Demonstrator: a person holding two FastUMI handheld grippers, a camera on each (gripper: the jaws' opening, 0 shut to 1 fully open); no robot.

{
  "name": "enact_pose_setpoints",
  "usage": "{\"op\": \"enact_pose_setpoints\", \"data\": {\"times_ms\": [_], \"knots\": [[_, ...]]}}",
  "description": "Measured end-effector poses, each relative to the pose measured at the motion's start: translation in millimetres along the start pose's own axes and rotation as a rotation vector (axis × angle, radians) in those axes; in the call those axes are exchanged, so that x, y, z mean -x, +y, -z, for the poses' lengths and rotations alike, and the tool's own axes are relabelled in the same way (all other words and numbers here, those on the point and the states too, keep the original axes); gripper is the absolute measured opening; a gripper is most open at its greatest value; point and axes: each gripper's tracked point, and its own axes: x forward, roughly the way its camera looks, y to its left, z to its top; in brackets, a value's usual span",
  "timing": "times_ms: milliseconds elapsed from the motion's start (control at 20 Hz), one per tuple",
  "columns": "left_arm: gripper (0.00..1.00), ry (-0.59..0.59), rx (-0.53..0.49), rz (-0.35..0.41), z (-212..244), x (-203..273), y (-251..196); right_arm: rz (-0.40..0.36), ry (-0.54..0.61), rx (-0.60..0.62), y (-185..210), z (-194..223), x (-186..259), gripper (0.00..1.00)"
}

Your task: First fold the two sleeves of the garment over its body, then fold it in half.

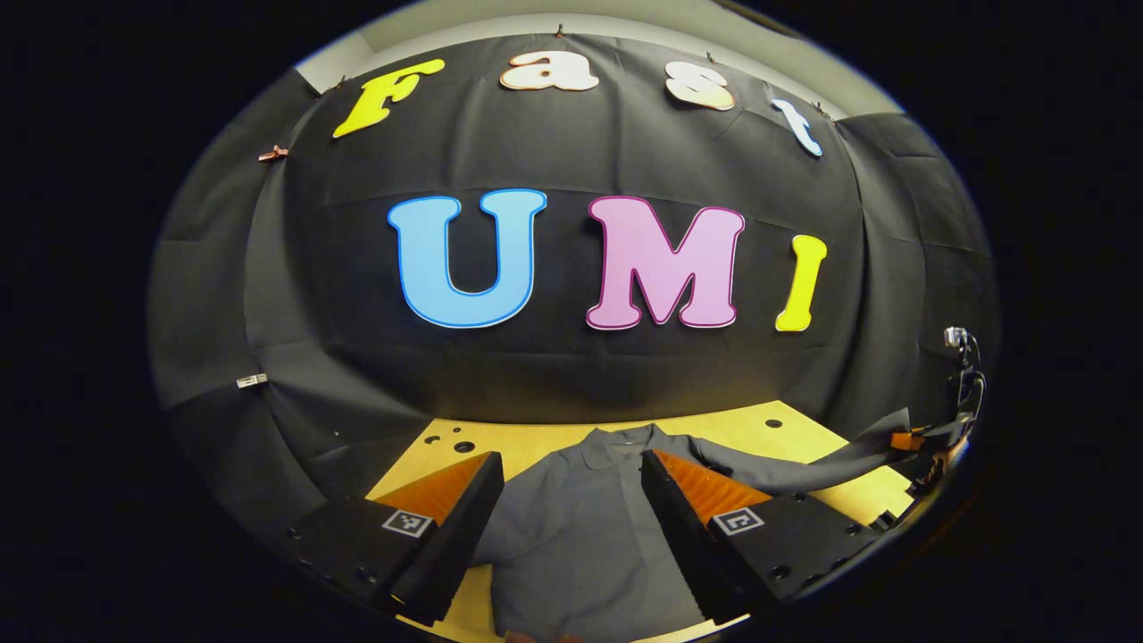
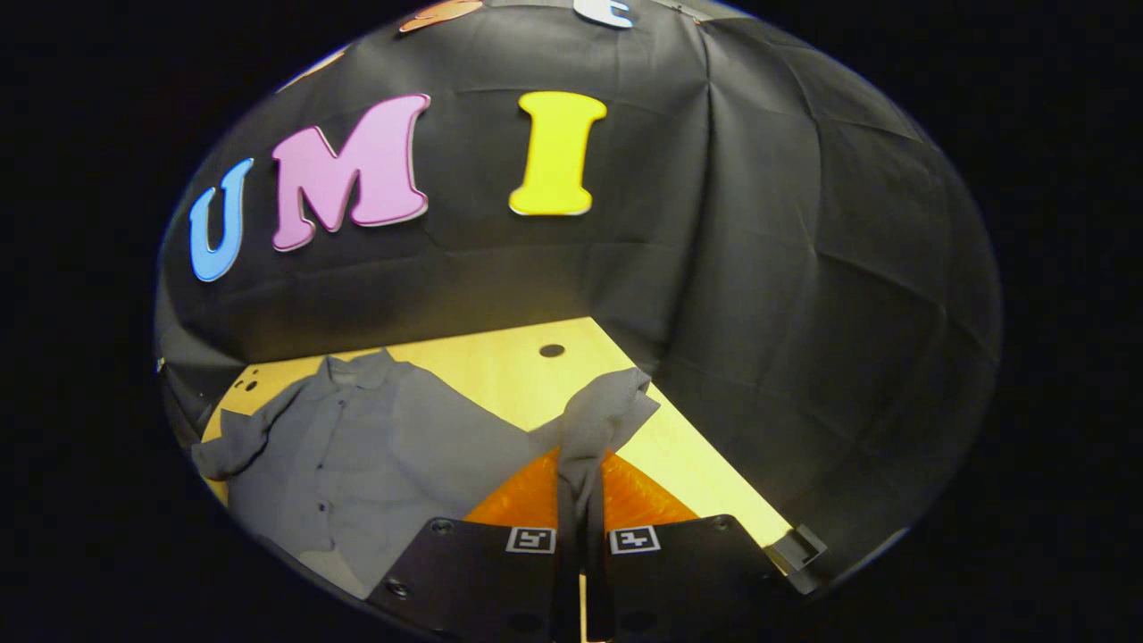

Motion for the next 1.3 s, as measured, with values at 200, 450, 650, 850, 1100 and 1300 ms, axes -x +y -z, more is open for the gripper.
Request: {"op": "enact_pose_setpoints", "data": {"times_ms": [200,450,650,850,1100,1300], "knots": [[0.98,-0.007,0.006,-0.006,4,18,31,-0.062,-0.076,0.019,62,-35,15,0.07],[0.98,-0.001,0.014,-0.045,16,39,75,-0.162,-0.134,0.031,150,-59,18,0.07],[0.98,0.003,-0.003,-0.084,24,51,105,-0.254,-0.138,0.061,220,-60,19,0.07],[0.98,0.024,0.028,-0.111,34,59,127,-0.346,-0.121,0.094,287,-49,19,0.07],[0.98,0.039,0.03,-0.137,40,58,152,-0.449,-0.053,0.184,357,-8,12,0.07],[0.98,0.053,0.039,-0.149,46,50,167,-0.514,0.03,0.248,404,37,4,0.07]]}}
